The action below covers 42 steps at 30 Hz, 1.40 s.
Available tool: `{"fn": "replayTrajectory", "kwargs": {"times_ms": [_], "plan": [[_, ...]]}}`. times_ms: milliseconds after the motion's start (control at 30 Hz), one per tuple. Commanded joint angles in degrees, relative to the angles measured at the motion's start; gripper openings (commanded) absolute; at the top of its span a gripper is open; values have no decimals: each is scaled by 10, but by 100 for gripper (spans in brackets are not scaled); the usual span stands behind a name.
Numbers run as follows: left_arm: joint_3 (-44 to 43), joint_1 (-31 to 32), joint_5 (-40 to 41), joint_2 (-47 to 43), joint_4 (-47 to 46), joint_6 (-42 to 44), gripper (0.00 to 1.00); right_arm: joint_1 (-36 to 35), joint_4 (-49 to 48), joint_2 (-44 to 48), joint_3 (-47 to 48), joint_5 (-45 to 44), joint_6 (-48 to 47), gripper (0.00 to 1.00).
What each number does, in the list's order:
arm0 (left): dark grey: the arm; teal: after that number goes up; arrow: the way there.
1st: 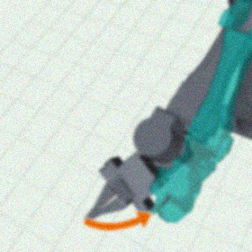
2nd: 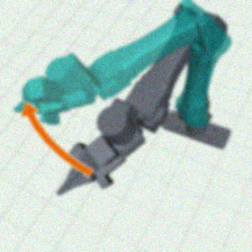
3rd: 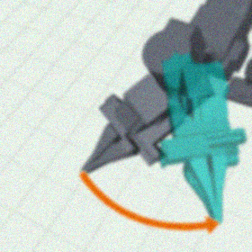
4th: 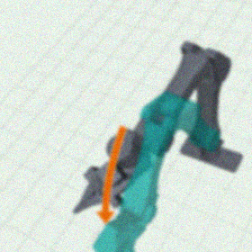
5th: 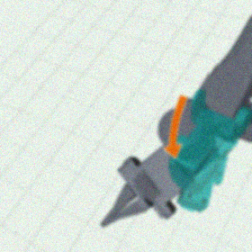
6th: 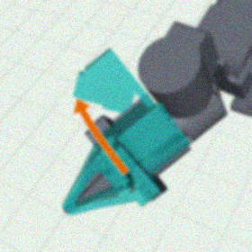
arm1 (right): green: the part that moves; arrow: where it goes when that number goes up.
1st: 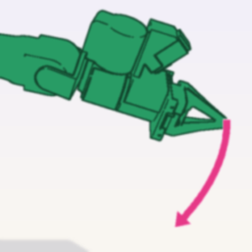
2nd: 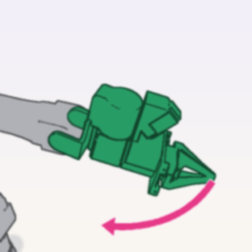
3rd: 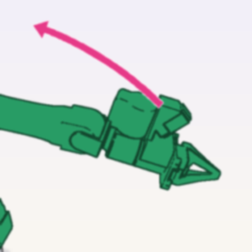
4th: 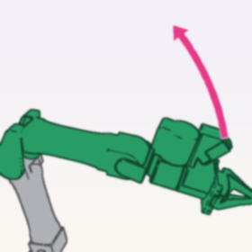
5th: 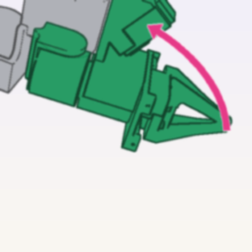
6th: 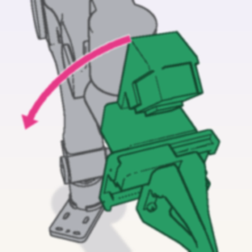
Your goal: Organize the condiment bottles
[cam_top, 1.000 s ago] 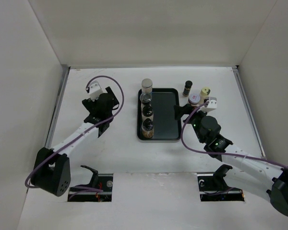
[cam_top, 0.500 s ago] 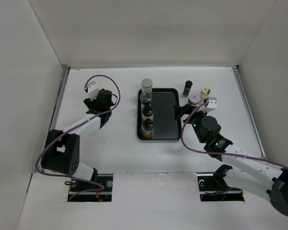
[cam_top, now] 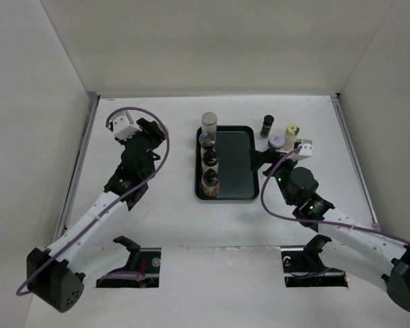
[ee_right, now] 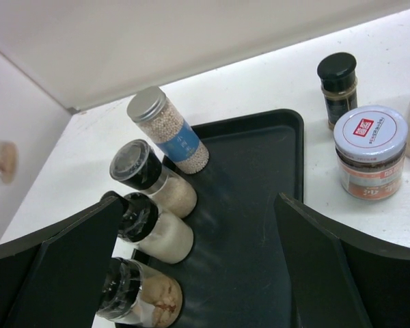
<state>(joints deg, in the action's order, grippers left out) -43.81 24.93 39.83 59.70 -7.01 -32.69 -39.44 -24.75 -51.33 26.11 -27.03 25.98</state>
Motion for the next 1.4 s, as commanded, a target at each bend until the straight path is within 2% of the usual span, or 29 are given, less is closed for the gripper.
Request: {"fn": "replayTrajectory", "kwargs": {"times_ms": [0, 100, 200, 333, 533, 833, 1200, 1367], "plan": [[-44, 84, 32, -56, -54, 45, 25, 1, -37, 26, -9, -15, 9, 100], [-86, 175, 31, -40, -75, 74, 25, 8, -45, 42, -20, -33, 14, 97], [-143, 255, 24, 33, -106, 111, 25, 16, -49, 60, -31, -45, 22, 95], [-226, 296, 3, 168, -150, 156, 25, 36, -48, 77, -43, -51, 39, 95], [-357, 275, -46, 352, -144, 152, 25, 77, -11, 86, -45, -49, 71, 96], [-466, 240, -66, 536, -131, 150, 25, 103, -6, 105, -57, -43, 94, 96], [-469, 216, -107, 612, -127, 114, 28, 116, -8, 88, -61, -39, 106, 97], [-458, 211, -108, 627, -138, 108, 37, 119, -10, 79, -61, -38, 110, 97]]}}
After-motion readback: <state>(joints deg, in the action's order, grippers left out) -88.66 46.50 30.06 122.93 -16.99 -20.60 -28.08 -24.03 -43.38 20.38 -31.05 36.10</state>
